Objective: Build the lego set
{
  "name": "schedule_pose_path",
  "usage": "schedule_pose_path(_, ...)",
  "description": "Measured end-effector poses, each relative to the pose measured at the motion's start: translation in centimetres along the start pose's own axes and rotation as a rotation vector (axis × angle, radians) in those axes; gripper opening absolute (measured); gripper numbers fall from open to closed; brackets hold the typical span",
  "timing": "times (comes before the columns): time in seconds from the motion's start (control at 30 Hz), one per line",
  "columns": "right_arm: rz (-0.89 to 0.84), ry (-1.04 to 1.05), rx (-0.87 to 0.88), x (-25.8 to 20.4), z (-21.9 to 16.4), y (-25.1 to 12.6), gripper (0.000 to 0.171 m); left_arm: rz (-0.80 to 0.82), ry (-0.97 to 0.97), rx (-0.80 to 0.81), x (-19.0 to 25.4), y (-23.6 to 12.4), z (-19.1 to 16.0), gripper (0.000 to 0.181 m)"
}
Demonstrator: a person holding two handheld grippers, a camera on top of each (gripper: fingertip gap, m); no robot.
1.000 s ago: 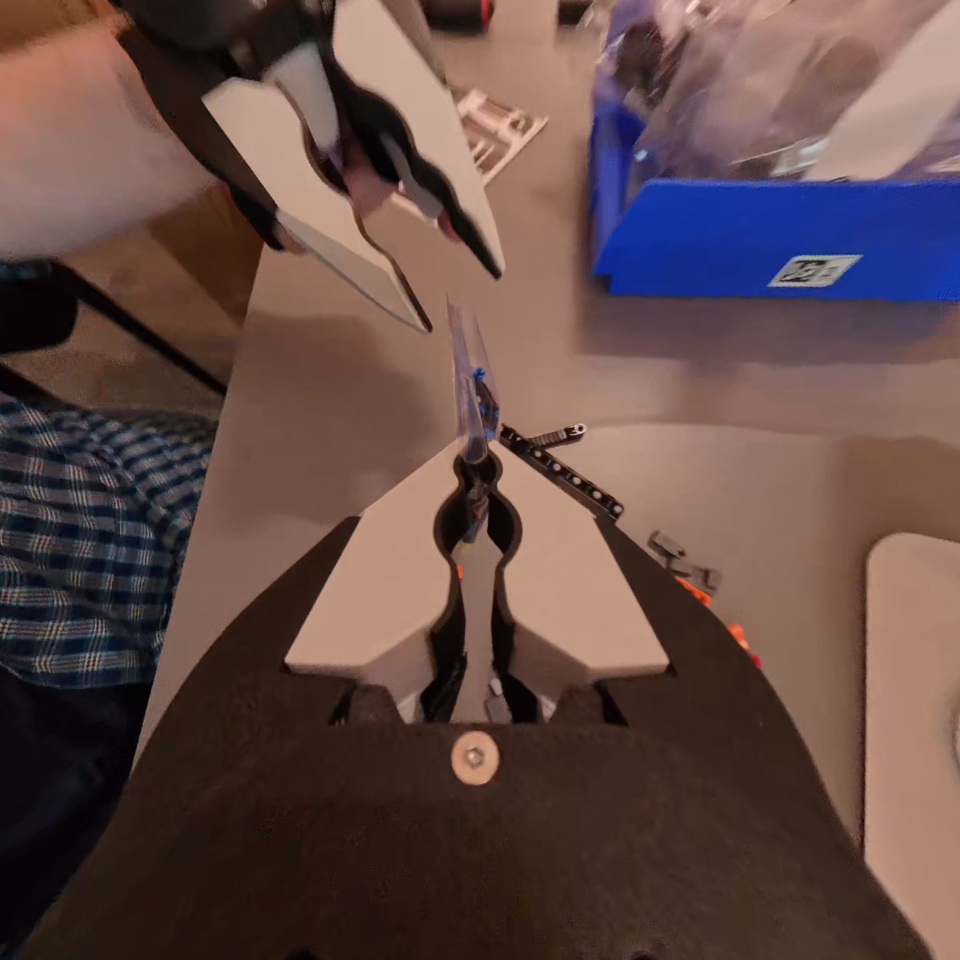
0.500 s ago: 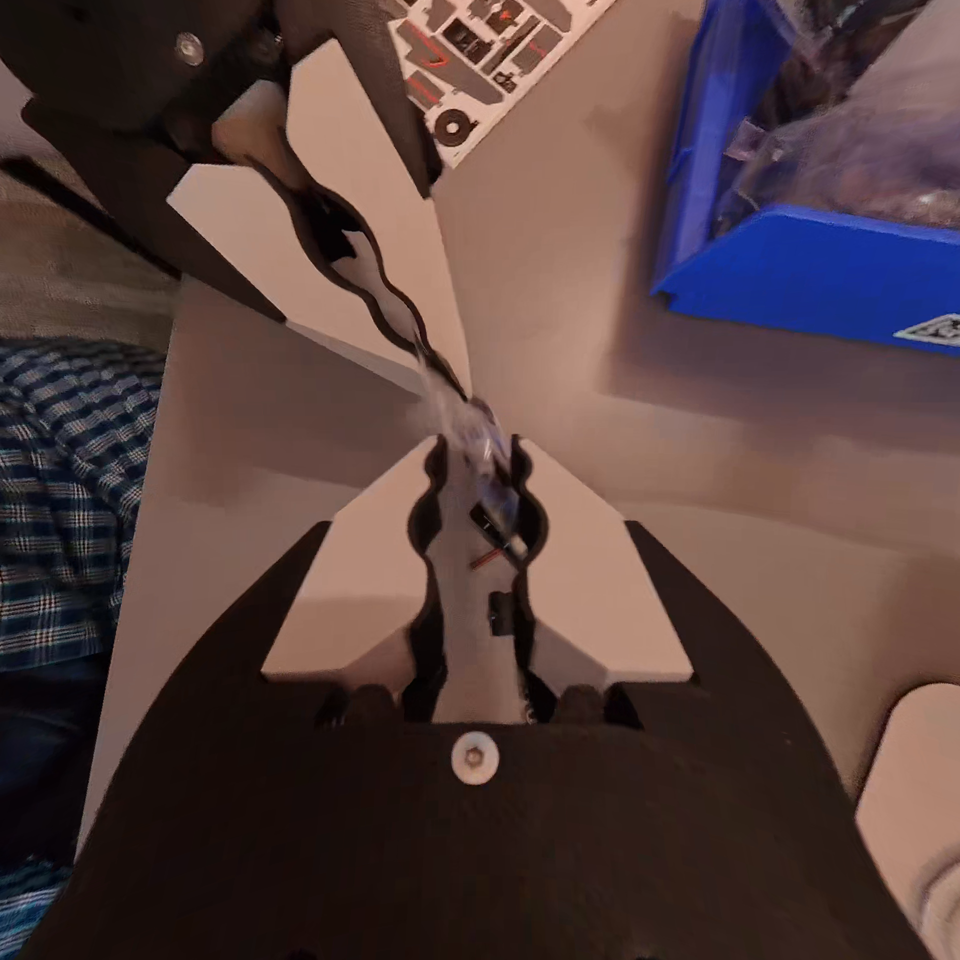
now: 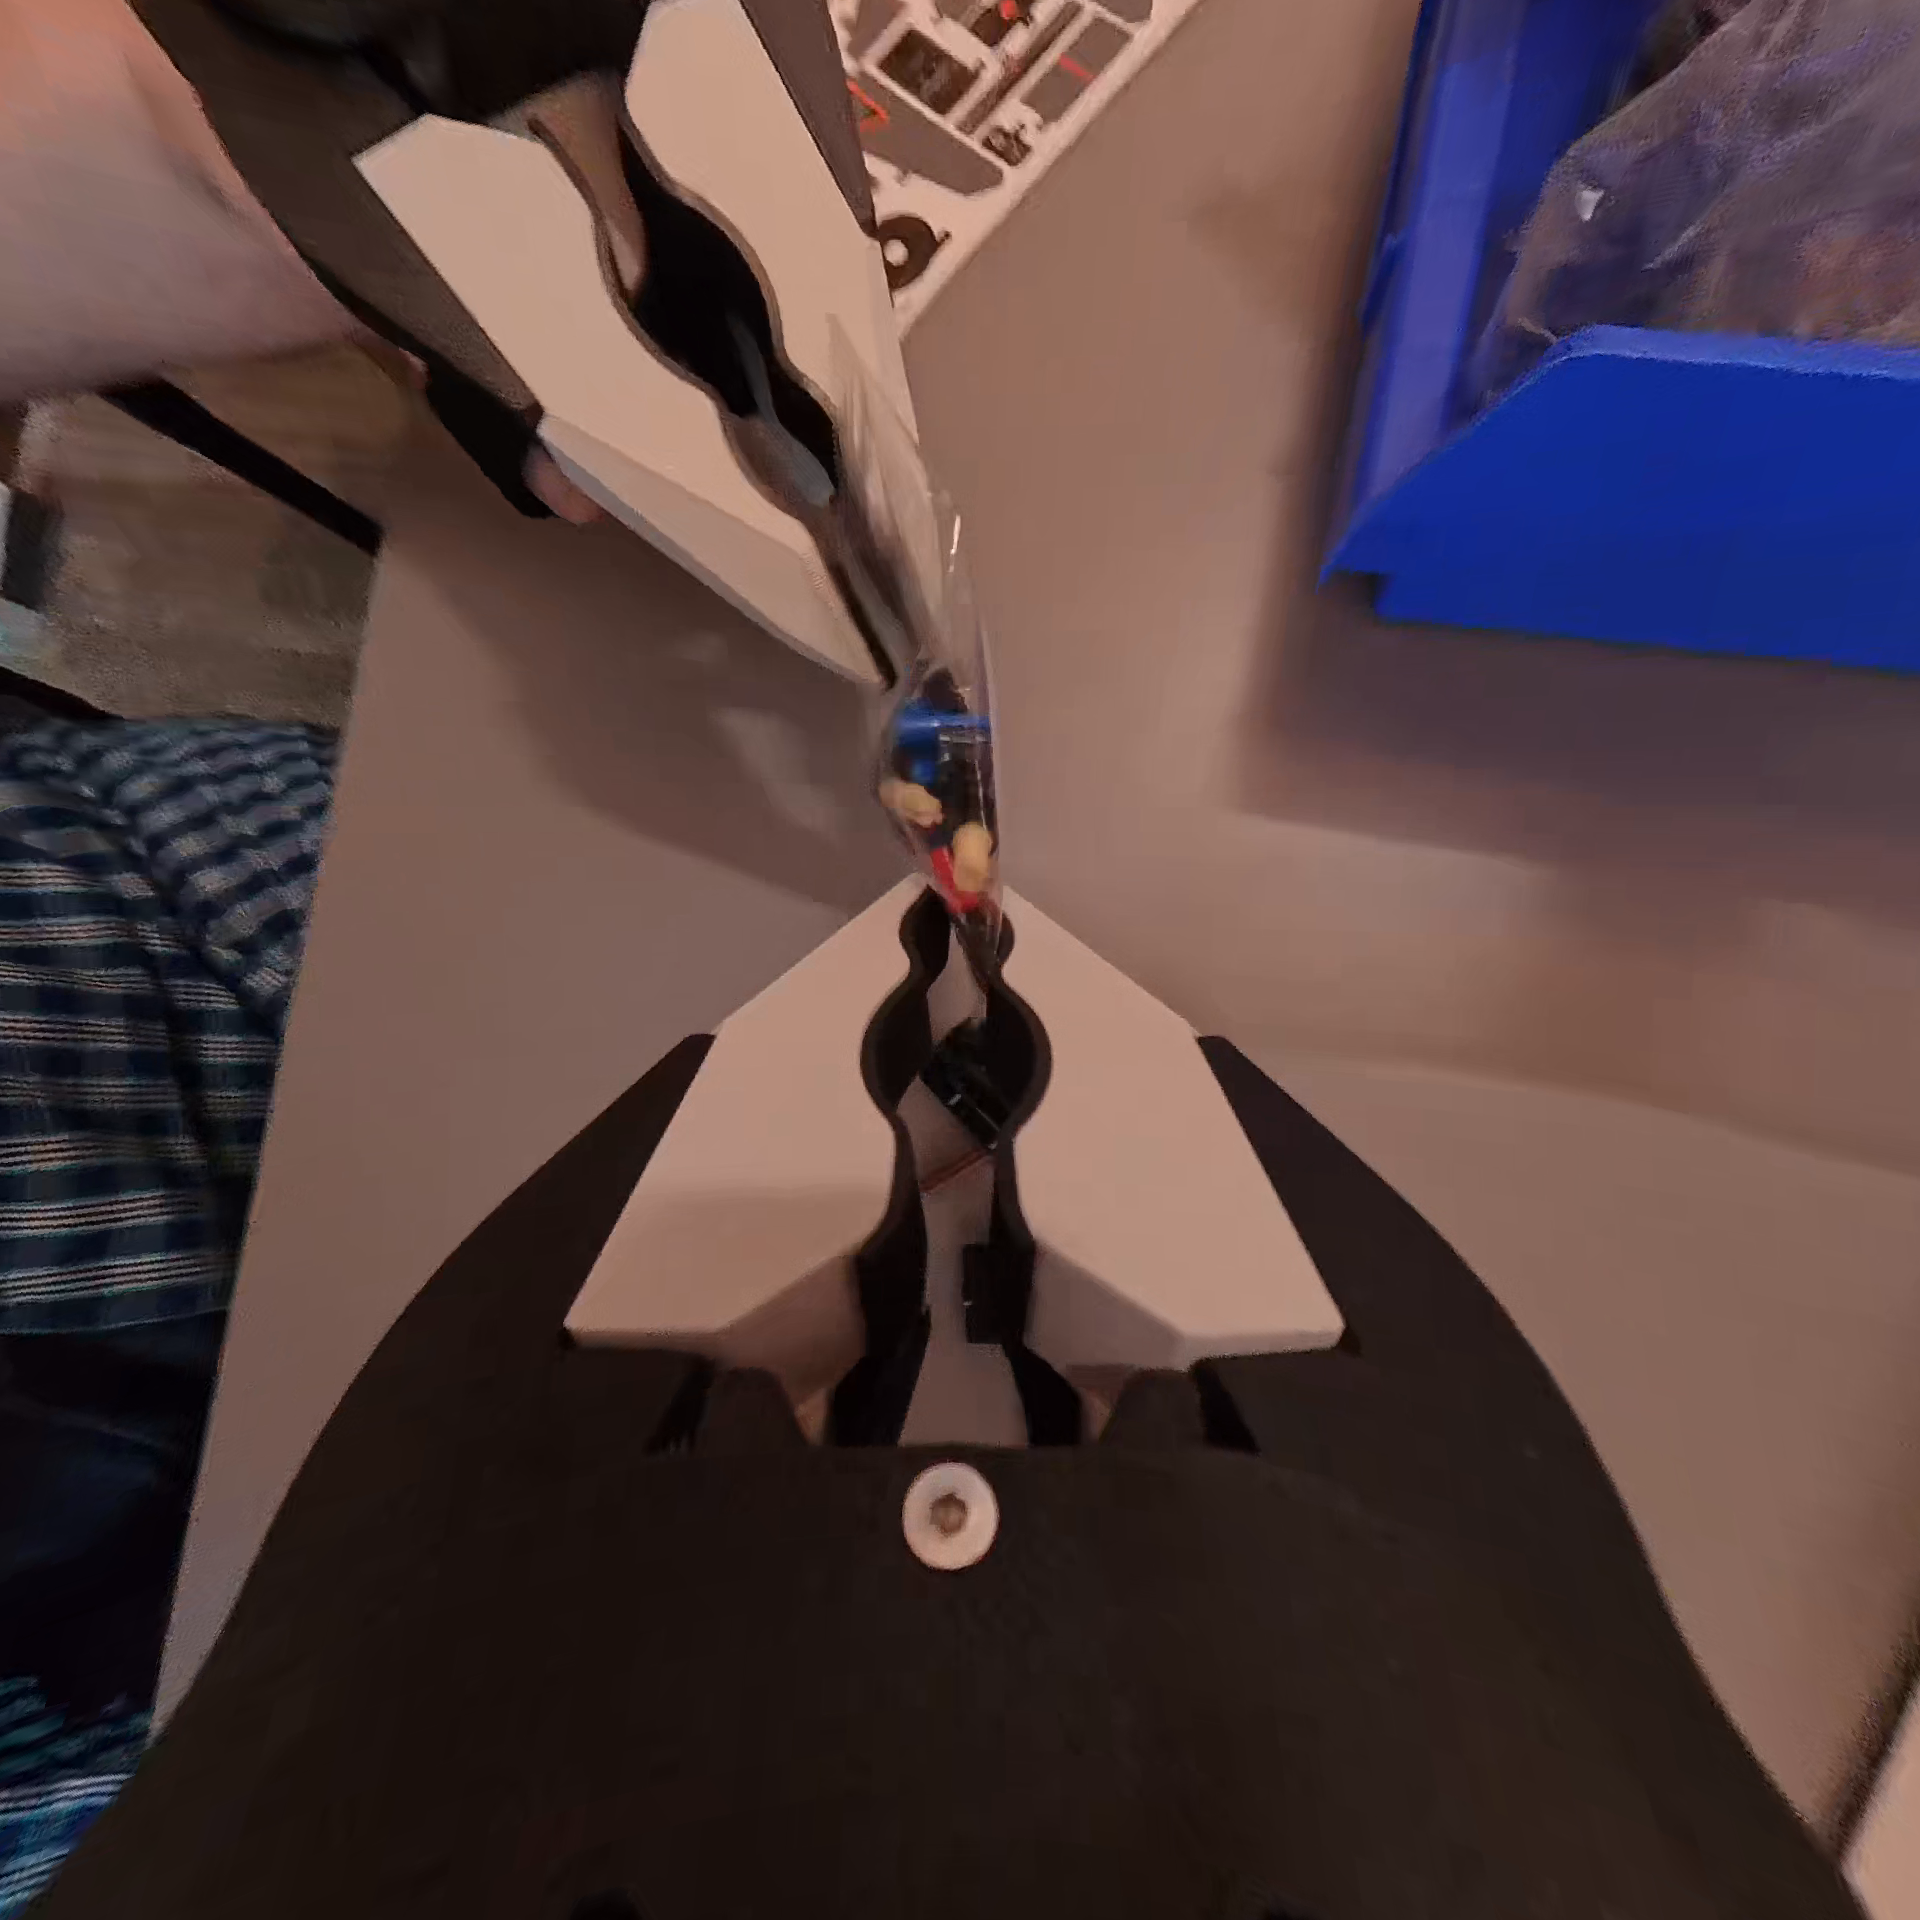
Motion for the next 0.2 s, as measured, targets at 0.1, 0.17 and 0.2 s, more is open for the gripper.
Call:
schedule_pose_path(0.1,-0.060,-0.051,-0.083,0.0,0.5,0.7,0.000,0.040,0.085,-0.082,-0.5,-0.2,-0.5,0.011)
schedule_pose_path(0.17,-0.098,-0.084,-0.139,-0.2,0.9,1.3,0.000,0.050,0.126,-0.118,-0.6,-0.3,-0.7,0.013)
schedule_pose_path(0.2,-0.103,-0.094,-0.163,-0.3,1.1,1.6,0.000,0.039,0.127,-0.125,-0.6,-0.3,-0.8,0.012)
Point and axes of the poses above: each gripper's, where its closed fingertips meet, y out along the fingers, z out of its top, x = y × z across the jaws, the point moved 9 cm from there along -y, back along the fingers, and after that the axes turned 13 degrees about y, right-handed, at the moved point
